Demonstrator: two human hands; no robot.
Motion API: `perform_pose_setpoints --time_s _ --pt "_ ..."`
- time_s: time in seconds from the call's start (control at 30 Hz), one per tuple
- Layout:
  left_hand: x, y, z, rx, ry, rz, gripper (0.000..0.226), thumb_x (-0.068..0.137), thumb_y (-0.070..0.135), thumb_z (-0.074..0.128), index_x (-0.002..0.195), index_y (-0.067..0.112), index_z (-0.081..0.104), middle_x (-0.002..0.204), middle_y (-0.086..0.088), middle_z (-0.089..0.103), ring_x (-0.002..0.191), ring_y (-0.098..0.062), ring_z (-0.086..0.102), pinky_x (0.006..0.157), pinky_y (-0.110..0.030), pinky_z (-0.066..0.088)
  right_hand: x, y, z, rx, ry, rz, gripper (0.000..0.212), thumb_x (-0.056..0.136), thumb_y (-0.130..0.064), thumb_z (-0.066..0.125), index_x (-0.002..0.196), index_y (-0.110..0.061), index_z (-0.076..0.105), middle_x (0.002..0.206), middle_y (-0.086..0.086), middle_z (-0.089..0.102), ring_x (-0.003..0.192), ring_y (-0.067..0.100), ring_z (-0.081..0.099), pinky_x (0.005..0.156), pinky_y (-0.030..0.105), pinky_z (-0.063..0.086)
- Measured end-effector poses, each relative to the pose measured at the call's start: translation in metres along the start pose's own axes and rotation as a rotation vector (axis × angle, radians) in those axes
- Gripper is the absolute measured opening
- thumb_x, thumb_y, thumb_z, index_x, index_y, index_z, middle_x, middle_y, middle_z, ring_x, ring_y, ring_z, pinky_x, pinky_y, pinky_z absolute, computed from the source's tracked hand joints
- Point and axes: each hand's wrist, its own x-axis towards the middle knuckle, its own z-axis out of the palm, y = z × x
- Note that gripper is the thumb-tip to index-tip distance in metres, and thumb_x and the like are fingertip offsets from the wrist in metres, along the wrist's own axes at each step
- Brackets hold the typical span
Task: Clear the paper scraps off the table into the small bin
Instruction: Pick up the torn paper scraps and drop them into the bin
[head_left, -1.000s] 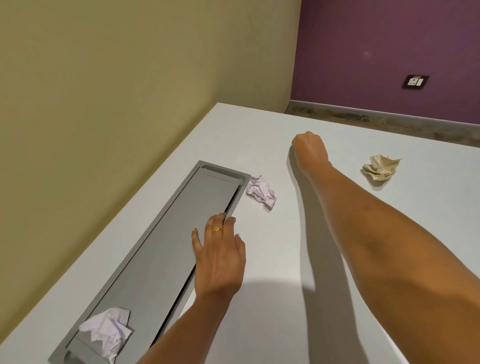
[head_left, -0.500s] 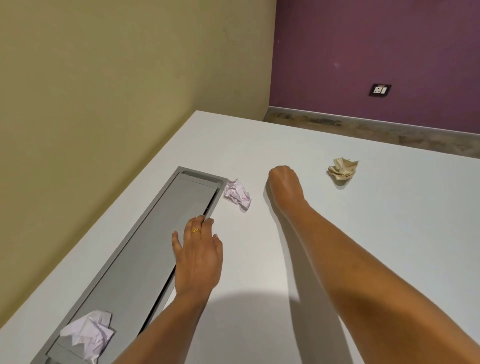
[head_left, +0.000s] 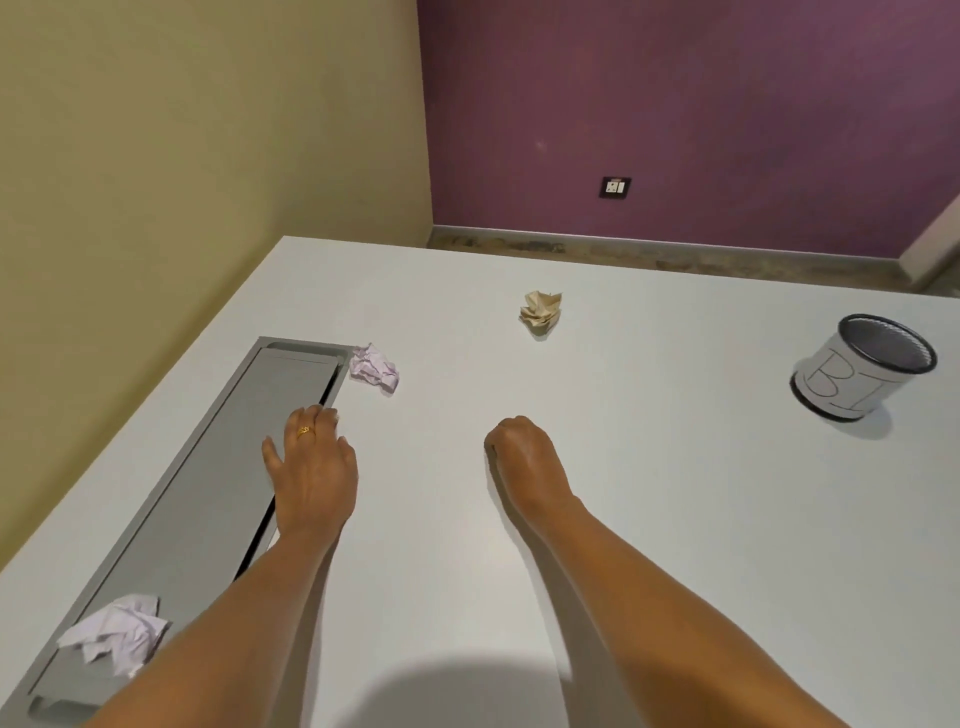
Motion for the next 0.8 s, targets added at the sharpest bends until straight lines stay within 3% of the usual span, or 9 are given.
perform_pose_setpoints --time_s 0.1,0.13,0.17,0.23,0.33,0.5,0.57,0.63,0.8 --pt "-0.011 0.006 -0.004 -0.003 0.040 -0.009 0.028 0.087 0.004 0.050 0.115 0.003 0.055 0.125 -0.016 0.056 0.125 -0.032 0.047 0.103 -0.057 0.031 -0.026 0.009 -0.010 0.170 0.159 0.186 0.014 0.066 0.011 0.039 0.053 0.006 0.041 0.055 0.025 0.039 0.054 0.040 0.031 0.053 0.029 0.025" --pt "-0.016 0.011 -0.005 -0.017 0.038 -0.017 0.028 0.087 0.004 0.051 0.114 0.003 0.055 0.126 -0.016 0.057 0.124 -0.032 0.048 0.103 -0.056 0.031 -0.031 0.014 -0.015 0.221 0.188 0.252 0.011 0.066 0.016 0.042 0.061 0.018 0.052 0.067 0.037 0.054 0.067 0.052 0.045 0.064 0.053 0.052" --pt "-0.021 0.017 -0.005 -0.031 0.025 -0.017 0.028 0.088 0.005 0.051 0.115 0.004 0.055 0.127 -0.015 0.056 0.124 -0.031 0.048 0.104 -0.055 0.030 -0.037 0.019 -0.021 0.263 0.232 0.307 0.014 0.068 0.018 0.044 0.074 0.022 0.055 0.083 0.040 0.060 0.083 0.053 0.054 0.088 0.049 0.027" --pt "-0.032 0.035 -0.004 -0.060 -0.013 0.001 0.029 0.089 0.008 0.050 0.118 0.005 0.054 0.130 -0.014 0.054 0.126 -0.029 0.047 0.106 -0.054 0.028 -0.047 0.029 -0.036 0.343 0.285 0.388 0.016 0.070 0.018 0.046 0.081 0.022 0.057 0.094 0.038 0.060 0.094 0.048 0.057 0.084 0.058 0.045" --pt "-0.044 0.071 -0.003 -0.142 -0.064 0.022 0.031 0.091 0.011 0.048 0.121 0.007 0.053 0.135 -0.011 0.051 0.129 -0.025 0.045 0.110 -0.052 0.025 -0.060 0.049 -0.065 0.373 0.334 0.442 0.013 0.073 0.016 0.049 0.076 0.020 0.061 0.086 0.036 0.065 0.086 0.047 0.062 0.065 0.040 0.059" --pt "-0.059 0.133 0.001 -0.194 -0.144 0.142 0.034 0.092 0.017 0.046 0.126 0.011 0.050 0.141 -0.005 0.047 0.132 -0.020 0.042 0.111 -0.048 0.027 -0.064 0.100 -0.142 0.291 0.529 0.492 0.020 0.081 0.014 0.051 0.079 0.011 0.070 0.091 0.024 0.072 0.063 0.028 0.067 0.036 0.010 0.042" --pt "-0.062 0.147 0.006 -0.185 -0.177 0.172 0.036 0.093 0.020 0.046 0.128 0.010 0.048 0.143 -0.005 0.044 0.135 -0.019 0.038 0.113 -0.048 0.024 -0.061 0.121 -0.181 0.195 0.625 0.488 0.021 0.083 0.010 0.052 0.083 0.006 0.073 0.091 0.019 0.074 0.076 0.027 0.067 0.053 0.009 0.045" --pt "-0.064 0.151 0.012 -0.167 -0.195 0.200 0.039 0.093 0.021 0.046 0.130 0.009 0.047 0.144 -0.008 0.043 0.137 -0.021 0.036 0.113 -0.049 0.024 -0.054 0.140 -0.219 0.136 0.733 0.491 0.021 0.085 0.006 0.053 0.088 0.004 0.073 0.094 0.020 0.073 0.093 0.032 0.066 0.073 0.021 0.047" --pt "-0.064 0.150 0.024 -0.167 -0.192 0.174 0.040 0.092 0.022 0.049 0.128 0.005 0.050 0.141 -0.012 0.047 0.136 -0.025 0.038 0.114 -0.049 0.025 -0.034 0.176 -0.285 0.038 0.886 0.533 0.020 0.085 0.006 0.053 0.091 0.006 0.072 0.102 0.025 0.070 0.098 0.039 0.063 0.082 0.029 0.052"
